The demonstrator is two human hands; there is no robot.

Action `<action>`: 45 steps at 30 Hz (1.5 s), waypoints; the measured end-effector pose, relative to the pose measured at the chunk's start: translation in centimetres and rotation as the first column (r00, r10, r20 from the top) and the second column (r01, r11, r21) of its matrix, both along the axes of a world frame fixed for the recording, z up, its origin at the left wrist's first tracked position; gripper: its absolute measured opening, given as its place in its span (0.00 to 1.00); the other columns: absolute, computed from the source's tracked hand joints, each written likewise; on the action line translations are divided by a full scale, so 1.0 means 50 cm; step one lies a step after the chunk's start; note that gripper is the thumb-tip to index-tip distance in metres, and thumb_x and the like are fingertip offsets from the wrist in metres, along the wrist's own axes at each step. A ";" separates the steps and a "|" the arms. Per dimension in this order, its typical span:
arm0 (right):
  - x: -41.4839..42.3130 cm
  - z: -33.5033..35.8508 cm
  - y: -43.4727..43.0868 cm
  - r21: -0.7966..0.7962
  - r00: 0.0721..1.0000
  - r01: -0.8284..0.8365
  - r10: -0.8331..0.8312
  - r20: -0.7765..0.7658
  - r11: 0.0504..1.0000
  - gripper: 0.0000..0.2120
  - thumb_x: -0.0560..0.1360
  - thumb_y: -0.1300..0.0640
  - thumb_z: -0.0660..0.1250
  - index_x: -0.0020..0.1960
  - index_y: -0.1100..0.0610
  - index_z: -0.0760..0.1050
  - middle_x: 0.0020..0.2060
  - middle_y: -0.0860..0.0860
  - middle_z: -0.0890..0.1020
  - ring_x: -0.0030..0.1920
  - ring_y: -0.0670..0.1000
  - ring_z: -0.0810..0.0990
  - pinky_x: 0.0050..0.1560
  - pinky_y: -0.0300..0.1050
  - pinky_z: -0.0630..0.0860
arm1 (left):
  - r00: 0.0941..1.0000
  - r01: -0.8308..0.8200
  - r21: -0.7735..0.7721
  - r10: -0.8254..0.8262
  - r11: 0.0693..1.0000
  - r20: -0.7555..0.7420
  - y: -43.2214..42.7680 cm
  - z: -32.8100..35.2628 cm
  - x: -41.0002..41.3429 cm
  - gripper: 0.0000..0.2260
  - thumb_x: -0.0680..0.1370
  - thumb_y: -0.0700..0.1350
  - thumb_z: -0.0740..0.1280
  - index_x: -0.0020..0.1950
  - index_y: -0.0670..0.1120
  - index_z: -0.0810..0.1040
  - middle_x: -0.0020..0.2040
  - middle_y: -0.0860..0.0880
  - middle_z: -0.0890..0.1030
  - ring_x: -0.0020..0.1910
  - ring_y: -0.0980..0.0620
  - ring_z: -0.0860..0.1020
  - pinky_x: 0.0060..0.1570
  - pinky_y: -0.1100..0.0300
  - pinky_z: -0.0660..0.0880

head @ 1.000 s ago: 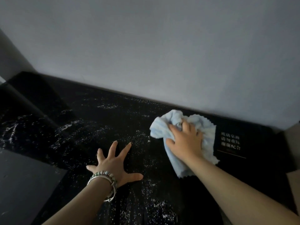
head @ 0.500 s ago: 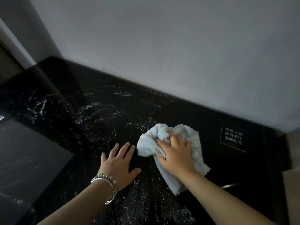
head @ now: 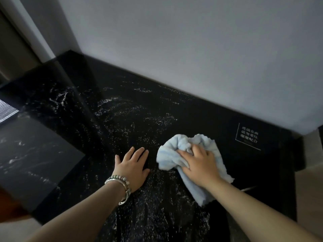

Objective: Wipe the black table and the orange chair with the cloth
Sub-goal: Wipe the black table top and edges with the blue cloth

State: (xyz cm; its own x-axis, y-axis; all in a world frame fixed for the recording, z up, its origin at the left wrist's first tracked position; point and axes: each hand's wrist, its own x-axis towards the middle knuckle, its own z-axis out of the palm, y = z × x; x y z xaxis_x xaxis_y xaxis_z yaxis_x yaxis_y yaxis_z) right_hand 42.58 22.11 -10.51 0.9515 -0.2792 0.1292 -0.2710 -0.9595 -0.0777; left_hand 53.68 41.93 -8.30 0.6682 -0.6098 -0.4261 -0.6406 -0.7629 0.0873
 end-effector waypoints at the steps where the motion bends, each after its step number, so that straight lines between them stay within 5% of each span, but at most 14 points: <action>1: 0.008 0.009 -0.021 0.032 0.991 0.117 -0.115 -0.061 0.993 0.19 0.75 0.43 0.58 0.64 0.44 0.70 0.57 0.52 0.72 0.59 0.58 0.73 0.53 0.57 0.72 | 1.000 0.002 0.003 -0.002 1.000 -0.006 0.005 0.000 -0.005 0.28 0.81 0.57 0.51 0.77 0.54 0.44 0.77 0.57 0.44 0.77 0.49 0.42 0.72 0.39 0.48; 3: 0.031 0.026 -0.045 0.169 0.909 0.416 -0.404 -0.104 0.894 0.17 0.77 0.44 0.57 0.66 0.43 0.66 0.62 0.51 0.68 0.64 0.57 0.66 0.60 0.56 0.66 | 1.000 0.009 0.010 -0.008 1.000 -0.015 0.015 0.000 -0.016 0.27 0.81 0.56 0.51 0.77 0.53 0.43 0.77 0.56 0.44 0.77 0.49 0.42 0.72 0.39 0.48; 5: 0.043 0.043 -0.009 0.240 0.867 0.498 -0.481 -0.131 0.833 0.15 0.78 0.46 0.56 0.64 0.44 0.66 0.63 0.50 0.67 0.65 0.57 0.64 0.61 0.56 0.64 | 1.000 0.014 0.003 -0.014 1.000 -0.013 0.023 -0.001 -0.024 0.27 0.81 0.55 0.51 0.77 0.54 0.43 0.77 0.56 0.44 0.77 0.49 0.42 0.72 0.38 0.48; 10: -0.014 0.010 0.076 0.072 0.997 -0.073 0.075 -0.028 0.995 0.19 0.74 0.44 0.55 0.63 0.45 0.70 0.58 0.54 0.72 0.61 0.60 0.71 0.54 0.58 0.70 | 1.000 0.014 -0.033 -0.014 0.999 0.004 0.034 -0.005 -0.031 0.26 0.81 0.53 0.51 0.77 0.54 0.45 0.77 0.56 0.45 0.77 0.49 0.44 0.72 0.38 0.49; 12: -0.005 0.018 0.010 0.121 0.987 0.098 -0.080 -0.141 0.988 0.19 0.76 0.44 0.55 0.66 0.43 0.65 0.63 0.52 0.67 0.65 0.57 0.65 0.60 0.57 0.66 | 1.000 0.022 -0.024 -0.022 0.999 -0.001 0.041 -0.004 -0.038 0.26 0.82 0.54 0.51 0.77 0.54 0.44 0.77 0.56 0.45 0.77 0.49 0.43 0.72 0.38 0.48; 15: -0.006 0.031 -0.019 0.242 0.865 0.502 -0.478 -0.153 0.830 0.14 0.77 0.47 0.55 0.62 0.45 0.68 0.62 0.51 0.68 0.64 0.55 0.65 0.59 0.55 0.65 | 1.000 0.012 -0.016 -0.012 1.000 -0.005 0.050 -0.007 -0.057 0.26 0.82 0.54 0.50 0.77 0.53 0.43 0.77 0.56 0.44 0.77 0.48 0.42 0.72 0.38 0.47; 21: -0.047 0.020 0.051 0.162 0.980 -0.011 0.043 -0.193 0.987 0.19 0.77 0.44 0.55 0.68 0.42 0.62 0.67 0.52 0.63 0.69 0.57 0.60 0.64 0.56 0.63 | 1.000 0.009 -0.035 -0.008 0.999 0.024 0.054 -0.011 -0.067 0.25 0.82 0.54 0.49 0.77 0.53 0.44 0.77 0.55 0.44 0.77 0.48 0.43 0.72 0.38 0.47; 24: -0.025 0.037 -0.012 0.216 0.897 0.434 -0.396 -0.197 0.875 0.15 0.77 0.47 0.55 0.64 0.43 0.67 0.65 0.51 0.66 0.65 0.56 0.64 0.62 0.56 0.65 | 1.000 0.013 -0.030 -0.012 0.999 0.021 0.057 -0.011 -0.076 0.25 0.82 0.54 0.49 0.77 0.53 0.43 0.77 0.55 0.44 0.77 0.47 0.42 0.72 0.38 0.48; 26: -0.019 0.031 0.028 0.247 0.850 0.527 -0.498 -0.175 0.813 0.12 0.77 0.47 0.56 0.60 0.44 0.68 0.64 0.51 0.66 0.64 0.56 0.64 0.60 0.54 0.64 | 1.000 0.013 -0.019 -0.013 1.000 0.026 0.058 -0.013 -0.081 0.26 0.82 0.54 0.49 0.77 0.53 0.43 0.77 0.55 0.44 0.77 0.47 0.42 0.72 0.37 0.47; 31: -0.046 0.027 0.129 0.218 0.987 -0.004 0.040 -0.157 0.976 0.17 0.77 0.45 0.56 0.65 0.43 0.65 0.66 0.49 0.65 0.67 0.55 0.61 0.63 0.54 0.62 | 0.998 0.065 -0.023 -0.064 0.998 0.014 0.067 -0.010 -0.074 0.25 0.82 0.54 0.50 0.77 0.53 0.45 0.77 0.55 0.45 0.77 0.47 0.43 0.72 0.37 0.48; 37: -0.081 0.030 -0.038 0.248 0.845 0.535 -0.517 -0.139 0.808 0.16 0.76 0.46 0.54 0.60 0.49 0.71 0.63 0.54 0.69 0.63 0.59 0.68 0.59 0.58 0.68 | 0.998 0.062 -0.008 -0.062 0.998 0.014 0.077 -0.011 -0.100 0.26 0.82 0.54 0.50 0.77 0.53 0.42 0.77 0.56 0.43 0.76 0.48 0.41 0.73 0.39 0.47; 39: -0.093 0.032 0.007 0.182 0.869 0.490 -0.461 -0.183 0.852 0.15 0.77 0.48 0.56 0.63 0.45 0.69 0.65 0.52 0.67 0.65 0.58 0.65 0.61 0.57 0.66 | 0.998 0.056 -0.011 -0.056 0.998 0.009 0.077 -0.013 -0.105 0.27 0.82 0.54 0.51 0.77 0.52 0.42 0.77 0.55 0.43 0.76 0.47 0.41 0.72 0.39 0.46; 43: -0.093 0.036 0.110 0.214 0.980 0.062 -0.018 -0.199 0.975 0.19 0.77 0.45 0.57 0.68 0.42 0.64 0.68 0.50 0.63 0.68 0.56 0.59 0.65 0.54 0.61 | 0.998 0.066 0.000 -0.066 0.998 0.019 0.076 -0.012 -0.103 0.27 0.81 0.55 0.50 0.77 0.52 0.43 0.78 0.54 0.43 0.77 0.47 0.42 0.73 0.39 0.47; 45: -0.089 0.039 0.050 0.142 0.971 0.093 -0.058 -0.232 0.986 0.20 0.77 0.48 0.58 0.68 0.45 0.64 0.66 0.51 0.64 0.68 0.56 0.61 0.63 0.52 0.64 | 0.998 0.064 0.004 -0.064 0.998 0.018 0.076 -0.009 -0.103 0.27 0.82 0.55 0.50 0.77 0.52 0.43 0.78 0.54 0.43 0.76 0.48 0.41 0.73 0.39 0.47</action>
State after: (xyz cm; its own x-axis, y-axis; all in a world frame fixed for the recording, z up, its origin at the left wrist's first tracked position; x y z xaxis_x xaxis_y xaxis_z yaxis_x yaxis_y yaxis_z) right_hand 38.15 24.61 -8.54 0.9263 -0.3513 -0.1363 -0.3697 -0.9173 -0.1478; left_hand 48.53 45.75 -8.76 0.6352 -0.6503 -0.4168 -0.6898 -0.7204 0.0727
